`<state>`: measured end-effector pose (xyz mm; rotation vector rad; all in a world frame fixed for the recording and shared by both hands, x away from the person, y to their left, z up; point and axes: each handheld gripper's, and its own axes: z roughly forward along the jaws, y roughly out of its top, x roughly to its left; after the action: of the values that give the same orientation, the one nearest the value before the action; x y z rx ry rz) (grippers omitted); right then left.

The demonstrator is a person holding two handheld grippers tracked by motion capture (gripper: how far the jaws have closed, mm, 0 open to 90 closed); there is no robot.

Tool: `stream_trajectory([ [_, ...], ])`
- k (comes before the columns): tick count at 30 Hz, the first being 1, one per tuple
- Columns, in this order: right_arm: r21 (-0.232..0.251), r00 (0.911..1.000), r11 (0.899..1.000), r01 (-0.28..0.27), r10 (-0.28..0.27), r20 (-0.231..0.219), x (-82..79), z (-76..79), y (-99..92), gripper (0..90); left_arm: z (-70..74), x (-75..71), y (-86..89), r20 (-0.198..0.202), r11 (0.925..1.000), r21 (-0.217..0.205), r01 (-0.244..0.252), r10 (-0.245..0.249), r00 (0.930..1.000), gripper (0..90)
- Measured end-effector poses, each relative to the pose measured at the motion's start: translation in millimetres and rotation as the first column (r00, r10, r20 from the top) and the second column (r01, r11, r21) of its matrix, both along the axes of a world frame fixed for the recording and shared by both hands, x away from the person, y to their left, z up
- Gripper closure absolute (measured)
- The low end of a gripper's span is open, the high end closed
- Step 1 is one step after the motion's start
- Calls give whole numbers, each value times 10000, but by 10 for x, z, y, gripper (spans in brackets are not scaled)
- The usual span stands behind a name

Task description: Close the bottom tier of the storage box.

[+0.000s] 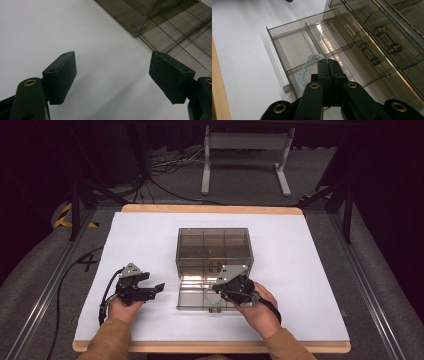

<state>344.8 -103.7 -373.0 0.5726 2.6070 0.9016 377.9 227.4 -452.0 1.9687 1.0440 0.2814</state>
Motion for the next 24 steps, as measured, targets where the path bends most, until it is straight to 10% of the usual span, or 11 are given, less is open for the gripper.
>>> stream_trajectory([
  [24, -295, 9990, 9996, 31, -44, -434, 75, -182, 17, 890, -3, -1, -7, 12, 10000, 26, -1, 1, 10000, 229],
])
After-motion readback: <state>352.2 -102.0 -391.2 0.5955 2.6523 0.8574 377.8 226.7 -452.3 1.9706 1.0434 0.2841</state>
